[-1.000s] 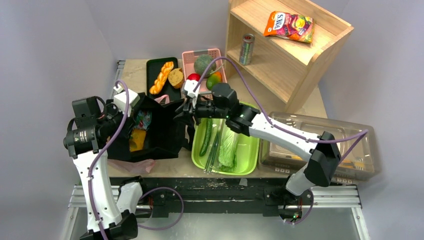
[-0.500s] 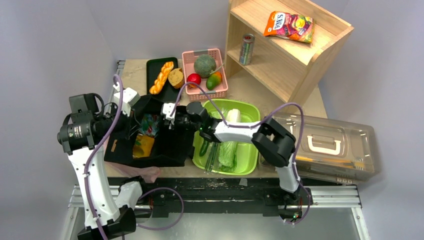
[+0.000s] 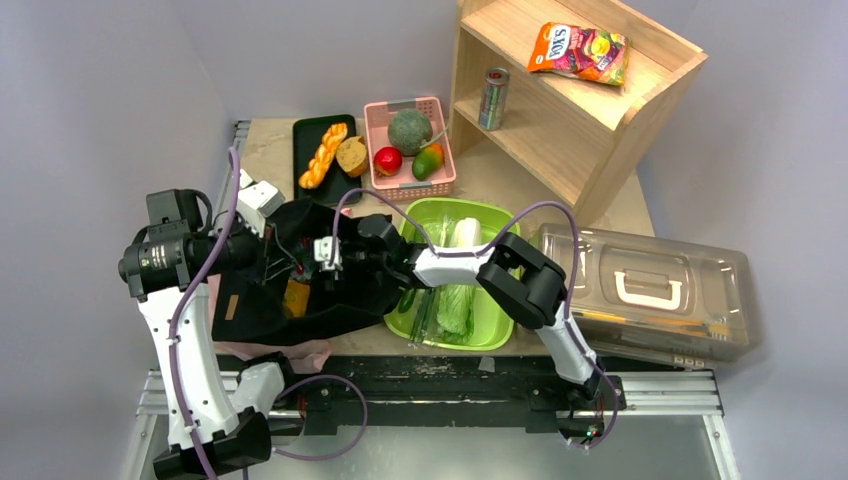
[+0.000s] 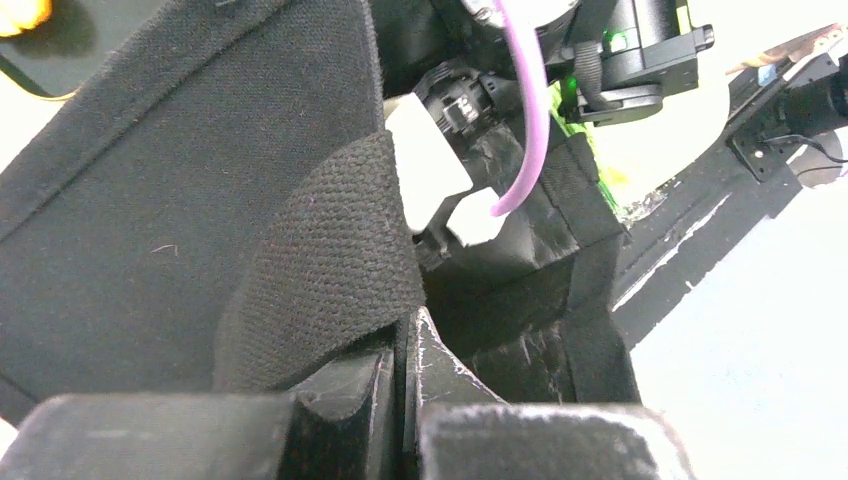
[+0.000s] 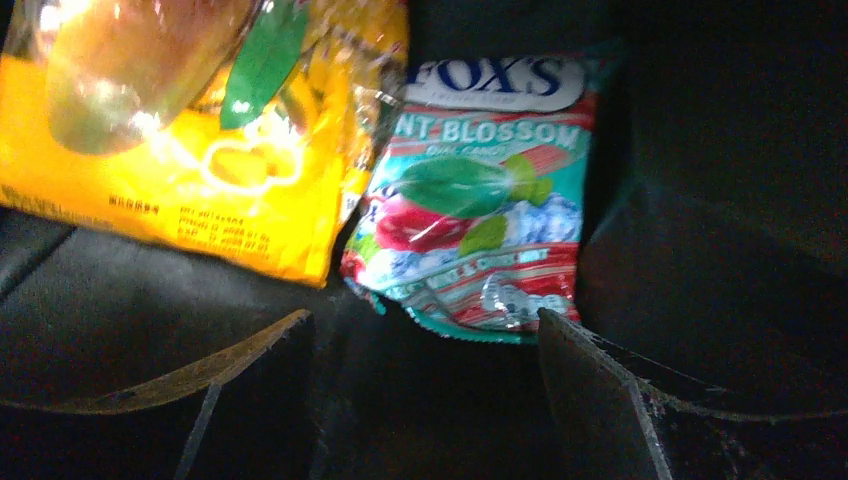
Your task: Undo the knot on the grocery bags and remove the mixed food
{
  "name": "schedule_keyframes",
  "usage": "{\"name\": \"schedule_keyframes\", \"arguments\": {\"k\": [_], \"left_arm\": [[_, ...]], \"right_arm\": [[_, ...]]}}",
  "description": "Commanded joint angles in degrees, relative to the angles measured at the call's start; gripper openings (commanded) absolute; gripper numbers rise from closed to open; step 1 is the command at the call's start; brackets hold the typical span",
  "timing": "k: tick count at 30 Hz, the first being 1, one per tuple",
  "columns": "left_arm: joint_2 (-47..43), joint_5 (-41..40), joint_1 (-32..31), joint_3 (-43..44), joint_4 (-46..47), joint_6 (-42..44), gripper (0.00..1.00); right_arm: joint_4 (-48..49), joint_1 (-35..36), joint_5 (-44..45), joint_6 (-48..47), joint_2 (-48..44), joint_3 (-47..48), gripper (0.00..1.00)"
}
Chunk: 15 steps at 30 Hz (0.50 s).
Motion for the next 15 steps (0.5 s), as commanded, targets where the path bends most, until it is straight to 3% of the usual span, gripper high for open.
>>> {"name": "schedule_keyframes", "arguments": {"k": [1, 6, 11, 15], "left_arm": [[-1.3, 8.1, -0.6, -2.7, 5.9, -1.8, 0.00], [-1.6, 8.8, -1.1, -3.0, 5.9, -4.2, 0.00], [-0.6, 7.2, -4.4, -1.0, 1.1, -0.5, 0.00], [0.0, 5.6, -8.0, -0.4, -1.1, -0.6, 0.00]], "right_arm": [[-10.2, 2.0, 0.7, -11.7, 2.8, 4.0, 0.80], [-11.2, 3.0, 5.0, -20.0, 6.4, 5.8, 0.84], [-9.2, 3.1, 6.9, -23.5, 8.9, 6.8, 0.98], [-6.9, 3.1, 8.2, -24.2, 11.6, 8.7, 0.99]]}}
